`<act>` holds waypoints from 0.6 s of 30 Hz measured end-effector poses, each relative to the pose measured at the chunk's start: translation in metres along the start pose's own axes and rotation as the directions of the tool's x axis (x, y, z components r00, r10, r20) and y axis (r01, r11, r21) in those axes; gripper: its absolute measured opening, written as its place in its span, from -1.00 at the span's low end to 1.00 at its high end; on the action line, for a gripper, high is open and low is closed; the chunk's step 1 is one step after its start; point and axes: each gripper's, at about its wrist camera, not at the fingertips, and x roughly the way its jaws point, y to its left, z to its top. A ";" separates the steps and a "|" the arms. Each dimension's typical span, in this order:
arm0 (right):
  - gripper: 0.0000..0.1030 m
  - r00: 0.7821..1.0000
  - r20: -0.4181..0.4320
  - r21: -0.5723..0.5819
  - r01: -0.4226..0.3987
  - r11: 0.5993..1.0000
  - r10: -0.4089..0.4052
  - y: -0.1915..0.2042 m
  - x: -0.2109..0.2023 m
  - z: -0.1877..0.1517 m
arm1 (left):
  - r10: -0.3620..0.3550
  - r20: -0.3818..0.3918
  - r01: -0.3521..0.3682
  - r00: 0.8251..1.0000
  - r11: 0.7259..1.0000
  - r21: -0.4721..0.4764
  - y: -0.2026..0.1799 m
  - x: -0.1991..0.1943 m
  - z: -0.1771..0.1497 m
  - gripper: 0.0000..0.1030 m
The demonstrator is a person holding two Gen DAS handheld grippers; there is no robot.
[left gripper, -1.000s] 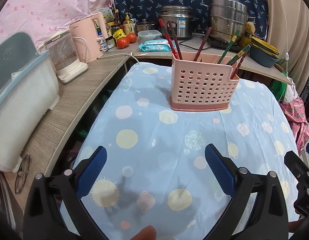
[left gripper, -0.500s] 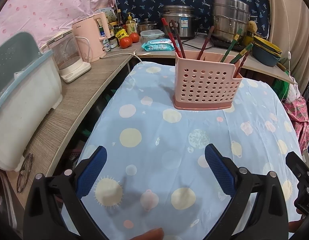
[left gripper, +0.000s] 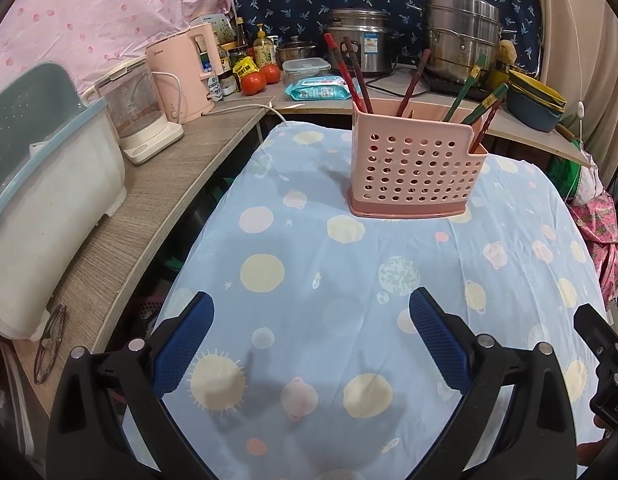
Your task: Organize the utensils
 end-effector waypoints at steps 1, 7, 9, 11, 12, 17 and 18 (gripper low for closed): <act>0.87 1.000 -0.001 0.000 0.002 1.000 -0.002 0.000 0.000 -0.001 | -0.001 0.000 0.001 1.000 1.000 0.002 0.000 0.000 0.000 0.82; 0.87 1.000 -0.004 0.000 0.002 1.000 -0.002 -0.002 0.001 0.000 | 0.001 -0.006 -0.001 1.000 1.000 0.004 0.000 0.002 -0.001 0.82; 0.87 1.000 -0.004 0.001 0.002 1.000 -0.002 -0.002 0.002 0.000 | 0.000 -0.007 0.000 1.000 1.000 0.002 0.001 0.003 0.000 0.82; 0.87 1.000 -0.005 0.000 0.004 1.000 -0.004 -0.002 0.002 0.000 | 0.000 -0.006 0.000 1.000 1.000 0.003 0.001 0.003 -0.001 0.82; 0.87 1.000 -0.005 -0.001 0.004 1.000 -0.004 -0.002 0.002 0.000 | 0.000 -0.007 0.000 1.000 1.000 0.004 0.001 0.003 -0.001 0.82; 0.87 1.000 -0.007 0.000 0.006 1.000 -0.006 -0.002 0.003 -0.001 | 0.002 -0.008 -0.002 1.000 1.000 0.001 0.002 0.004 0.000 0.82; 0.87 1.000 -0.008 0.000 0.007 1.000 -0.007 -0.002 0.003 -0.001 | 0.002 -0.009 -0.002 1.000 1.000 0.001 0.002 0.004 0.000 0.82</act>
